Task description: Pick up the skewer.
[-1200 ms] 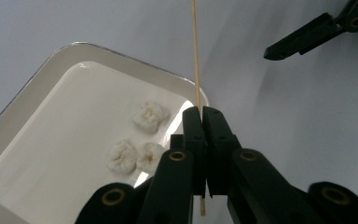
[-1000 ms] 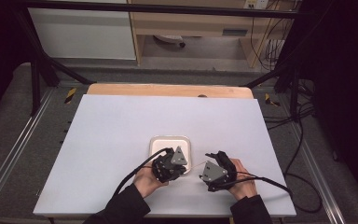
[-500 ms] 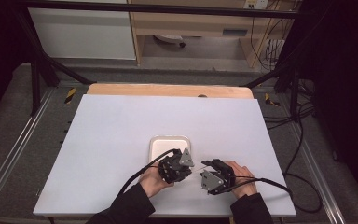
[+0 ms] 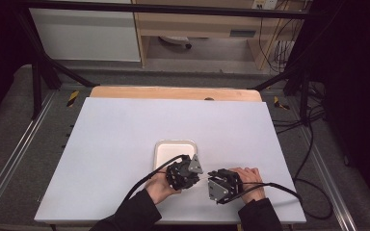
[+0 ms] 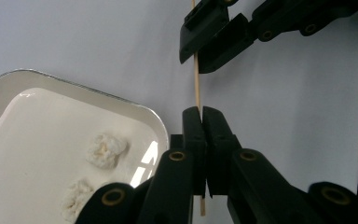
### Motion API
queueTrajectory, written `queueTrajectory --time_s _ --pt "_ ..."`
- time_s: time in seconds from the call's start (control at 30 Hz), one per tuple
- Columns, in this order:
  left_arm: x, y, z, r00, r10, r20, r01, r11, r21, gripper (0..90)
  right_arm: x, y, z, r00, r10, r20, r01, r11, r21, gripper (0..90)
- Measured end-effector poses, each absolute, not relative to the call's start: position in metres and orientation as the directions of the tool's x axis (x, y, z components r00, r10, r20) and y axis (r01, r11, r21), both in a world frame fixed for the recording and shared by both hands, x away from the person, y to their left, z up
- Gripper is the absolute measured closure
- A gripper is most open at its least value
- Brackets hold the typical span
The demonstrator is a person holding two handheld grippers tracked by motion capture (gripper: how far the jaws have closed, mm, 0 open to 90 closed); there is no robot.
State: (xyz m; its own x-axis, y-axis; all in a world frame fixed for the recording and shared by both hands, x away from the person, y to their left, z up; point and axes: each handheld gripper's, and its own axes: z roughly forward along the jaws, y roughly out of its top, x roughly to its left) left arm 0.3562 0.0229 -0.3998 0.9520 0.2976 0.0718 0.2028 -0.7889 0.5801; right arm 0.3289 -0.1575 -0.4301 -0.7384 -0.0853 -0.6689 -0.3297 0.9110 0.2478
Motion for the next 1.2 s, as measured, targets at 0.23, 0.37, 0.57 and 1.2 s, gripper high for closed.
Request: queueTrajectory --time_s 0.23,0.37,0.57,1.2 --pt "0.356 0.023 -0.4 0.954 0.293 0.066 0.202 -0.787 0.583 88.6 0.328 -0.158 -0.43 -0.73 -0.126 -0.672 -0.362 0.905 0.223 87.4" --pt "0.356 0.023 -0.4 0.955 0.29 0.066 0.2 -0.789 0.582 88.5 0.328 -0.158 -0.43 -0.723 -0.146 -0.675 -0.375 0.904 0.207 88.5" --pt "0.356 0.024 -0.4 0.957 0.282 0.068 0.194 -0.797 0.572 87.1 0.327 -0.158 -0.43 -0.722 -0.149 -0.676 -0.375 0.905 0.202 89.0" --pt "0.362 0.014 -0.412 0.959 0.277 0.052 0.235 -0.888 0.394 87.4 0.326 -0.151 -0.431 -0.7 -0.207 -0.684 -0.381 0.918 0.112 89.0"
